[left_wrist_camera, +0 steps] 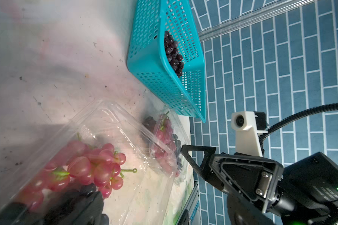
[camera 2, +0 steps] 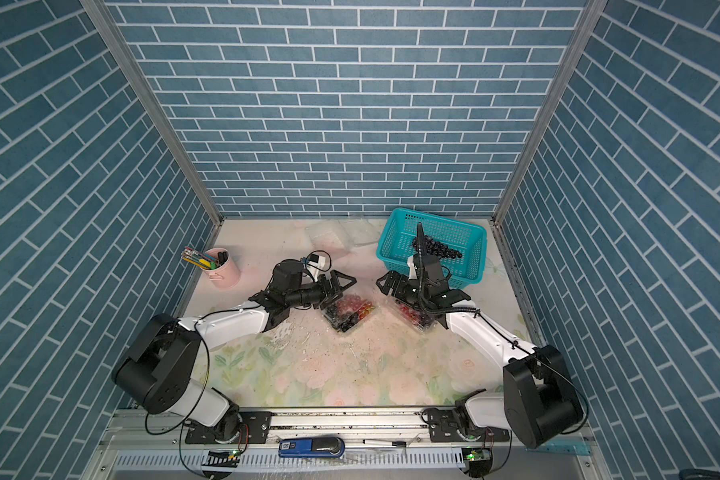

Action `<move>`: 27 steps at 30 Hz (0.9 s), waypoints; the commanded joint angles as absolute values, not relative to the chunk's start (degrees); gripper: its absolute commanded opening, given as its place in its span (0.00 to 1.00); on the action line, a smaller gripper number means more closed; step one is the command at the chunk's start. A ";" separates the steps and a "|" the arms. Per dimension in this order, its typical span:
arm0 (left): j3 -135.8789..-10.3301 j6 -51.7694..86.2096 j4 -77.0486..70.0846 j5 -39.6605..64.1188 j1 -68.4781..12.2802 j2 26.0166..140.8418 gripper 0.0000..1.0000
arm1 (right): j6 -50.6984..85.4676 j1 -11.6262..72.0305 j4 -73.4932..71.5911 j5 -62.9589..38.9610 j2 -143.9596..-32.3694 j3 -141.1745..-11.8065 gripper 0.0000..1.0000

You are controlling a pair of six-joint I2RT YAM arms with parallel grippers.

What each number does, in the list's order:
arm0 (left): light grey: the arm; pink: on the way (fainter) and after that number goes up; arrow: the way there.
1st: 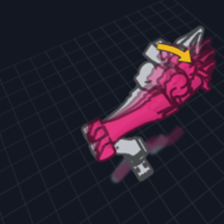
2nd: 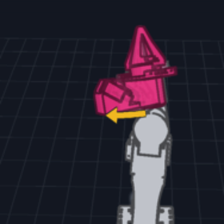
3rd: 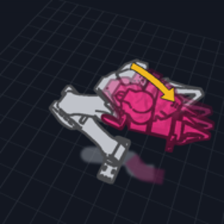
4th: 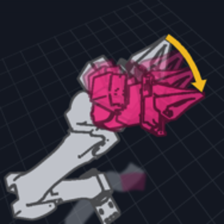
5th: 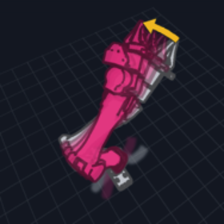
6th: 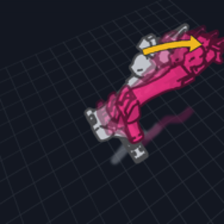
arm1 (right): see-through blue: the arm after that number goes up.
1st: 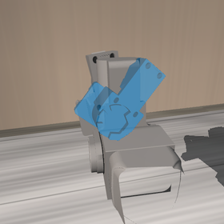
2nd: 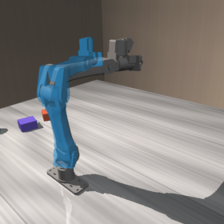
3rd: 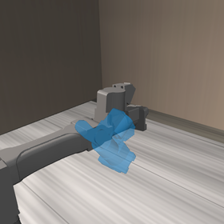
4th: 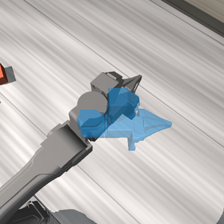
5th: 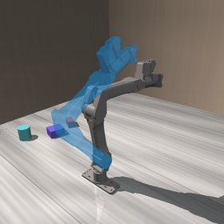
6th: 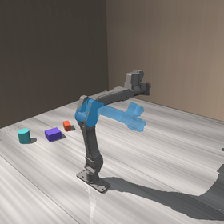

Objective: Pack grapes into containers
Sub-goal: Close the packing box at the center of the board, then move the packing box to the center of the board.

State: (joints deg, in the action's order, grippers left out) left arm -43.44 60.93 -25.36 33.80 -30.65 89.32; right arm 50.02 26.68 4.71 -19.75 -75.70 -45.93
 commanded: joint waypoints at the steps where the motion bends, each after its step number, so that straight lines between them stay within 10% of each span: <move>1: -41.69 62.73 -30.61 32.53 -30.69 90.76 1.00 | 53.43 27.17 1.78 -20.48 -75.08 -44.33 0.96; 27: -38.68 59.77 -23.99 32.84 -27.67 85.57 1.00 | 64.89 43.41 -19.04 -16.52 -90.44 -42.14 0.88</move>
State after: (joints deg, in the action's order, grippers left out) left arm -40.25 60.99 -25.82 32.27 -28.73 87.07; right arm 61.32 42.44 -13.82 -17.78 -88.53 -41.74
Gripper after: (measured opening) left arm 0.995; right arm 0.888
